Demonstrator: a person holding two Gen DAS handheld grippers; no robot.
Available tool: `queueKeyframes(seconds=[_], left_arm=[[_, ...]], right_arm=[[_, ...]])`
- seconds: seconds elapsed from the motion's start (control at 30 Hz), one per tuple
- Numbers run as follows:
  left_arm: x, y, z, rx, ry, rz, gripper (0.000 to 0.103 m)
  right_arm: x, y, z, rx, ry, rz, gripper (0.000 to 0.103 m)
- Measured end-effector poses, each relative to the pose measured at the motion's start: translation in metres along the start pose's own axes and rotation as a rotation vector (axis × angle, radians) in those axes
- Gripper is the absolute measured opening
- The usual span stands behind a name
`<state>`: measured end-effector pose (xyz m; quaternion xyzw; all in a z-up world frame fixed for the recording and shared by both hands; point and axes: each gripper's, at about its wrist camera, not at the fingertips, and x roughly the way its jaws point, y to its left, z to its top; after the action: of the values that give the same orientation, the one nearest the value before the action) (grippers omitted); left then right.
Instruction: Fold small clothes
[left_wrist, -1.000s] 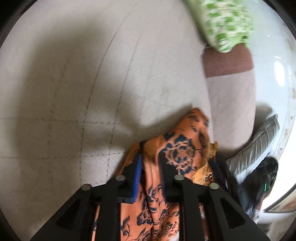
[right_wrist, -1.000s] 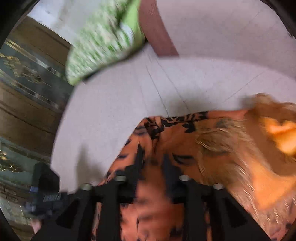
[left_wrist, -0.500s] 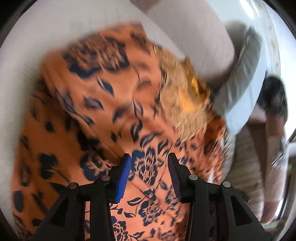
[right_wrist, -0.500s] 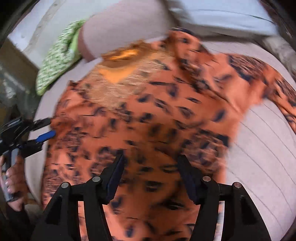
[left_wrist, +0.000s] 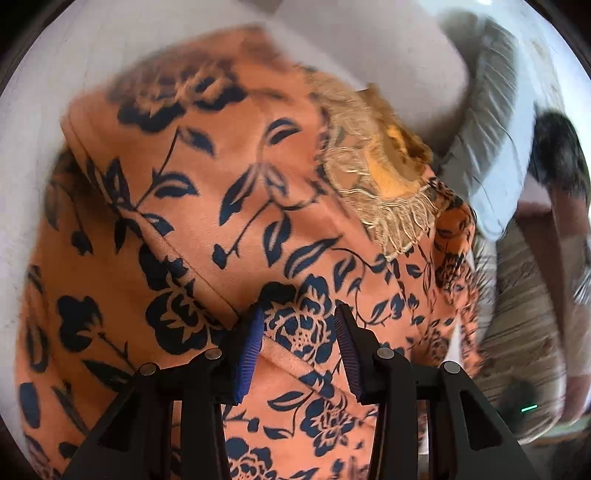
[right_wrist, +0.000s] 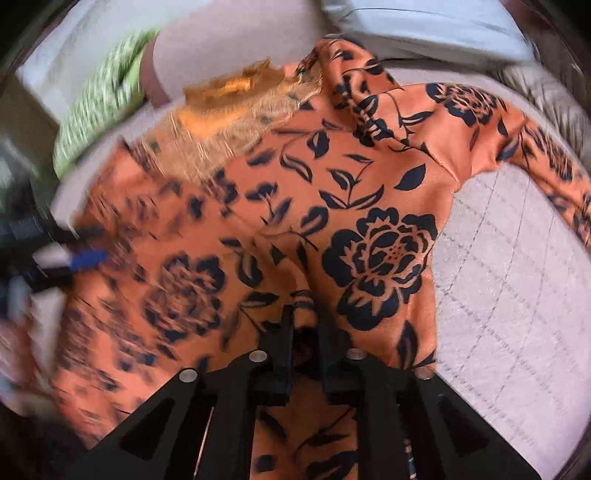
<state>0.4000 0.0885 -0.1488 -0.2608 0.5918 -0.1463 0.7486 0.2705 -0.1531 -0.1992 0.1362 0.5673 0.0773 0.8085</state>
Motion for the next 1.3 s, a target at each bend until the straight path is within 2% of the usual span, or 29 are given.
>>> queueKeyframes(seconds=[0.03, 0.07, 0.1, 0.2, 0.23, 0.3, 0.33, 0.4, 0.47, 0.5, 0.53, 0.57, 0.63, 0.73, 0.77, 0.83, 0.87, 0.93, 1.03, 1.1, 1.23, 1.3], left_arm=[[-0.007, -0.011, -0.008, 0.047, -0.039, 0.016, 0.04], [-0.013, -0.021, -0.015, 0.081, -0.068, 0.021, 0.041], [-0.019, -0.031, -0.022, 0.112, -0.092, 0.026, 0.043], [-0.029, -0.067, -0.058, 0.181, -0.136, -0.006, 0.052], [-0.029, -0.079, -0.071, 0.193, -0.13, -0.016, 0.053], [-0.028, -0.099, -0.088, 0.219, -0.101, -0.04, 0.053], [-0.023, -0.115, -0.099, 0.24, -0.079, -0.048, 0.053], [-0.017, -0.137, -0.109, 0.262, -0.053, -0.048, 0.053], [-0.011, -0.156, -0.117, 0.272, -0.037, -0.055, 0.053], [-0.007, -0.164, -0.121, 0.277, -0.03, -0.052, 0.053], [-0.004, -0.169, -0.124, 0.28, -0.024, -0.053, 0.053], [-0.002, -0.173, -0.126, 0.283, -0.02, -0.056, 0.053], [0.007, -0.181, -0.129, 0.294, -0.012, -0.054, 0.053], [0.024, -0.184, -0.13, 0.289, 0.006, -0.04, 0.053], [0.03, -0.183, -0.13, 0.282, 0.014, -0.039, 0.053], [0.037, -0.182, -0.13, 0.259, 0.028, -0.044, 0.053], [0.038, -0.182, -0.131, 0.25, 0.027, -0.047, 0.053], [0.038, -0.181, -0.132, 0.237, 0.02, -0.051, 0.053], [0.038, -0.18, -0.133, 0.238, 0.02, -0.051, 0.053], [0.035, -0.18, -0.135, 0.242, 0.015, -0.047, 0.053], [0.031, -0.177, -0.138, 0.247, 0.009, -0.039, 0.053], [0.032, -0.174, -0.14, 0.237, 0.024, -0.045, 0.053]], right_arm=[[-0.015, 0.001, 0.003, 0.011, -0.042, 0.075, 0.027], [-0.027, 0.0, 0.005, 0.011, -0.073, 0.115, 0.038], [-0.042, 0.0, 0.007, 0.01, -0.105, 0.138, 0.043], [-0.091, -0.02, 0.012, 0.058, -0.233, 0.134, 0.055], [-0.1, -0.032, 0.014, 0.107, -0.259, 0.132, 0.059], [-0.114, -0.073, 0.025, 0.282, -0.274, 0.132, 0.061], [-0.125, -0.105, 0.03, 0.404, -0.281, 0.164, 0.06], [-0.135, -0.148, 0.037, 0.559, -0.287, 0.189, 0.06], [-0.141, -0.196, 0.051, 0.668, -0.322, 0.146, 0.059], [-0.141, -0.218, 0.054, 0.717, -0.334, 0.082, 0.059], [-0.14, -0.245, 0.054, 0.793, -0.341, 0.004, 0.06], [-0.137, -0.266, 0.05, 0.856, -0.357, -0.038, 0.059], [-0.125, -0.298, 0.037, 0.952, -0.34, -0.077, 0.054], [-0.106, -0.318, 0.024, 1.02, -0.313, -0.031, 0.05], [-0.102, -0.32, 0.025, 1.016, -0.301, -0.046, 0.046], [-0.093, -0.325, 0.024, 1.051, -0.264, -0.159, 0.047], [-0.09, -0.331, 0.019, 1.081, -0.263, -0.153, 0.047], [-0.085, -0.341, 0.012, 1.144, -0.321, -0.076, 0.049], [-0.09, -0.338, 0.015, 1.136, -0.361, -0.018, 0.046], [-0.096, -0.332, 0.014, 1.143, -0.363, -0.039, 0.046], [-0.122, -0.32, 0.022, 1.083, -0.438, -0.022, 0.048], [-0.112, -0.322, 0.029, 1.085, -0.395, -0.054, 0.047]])
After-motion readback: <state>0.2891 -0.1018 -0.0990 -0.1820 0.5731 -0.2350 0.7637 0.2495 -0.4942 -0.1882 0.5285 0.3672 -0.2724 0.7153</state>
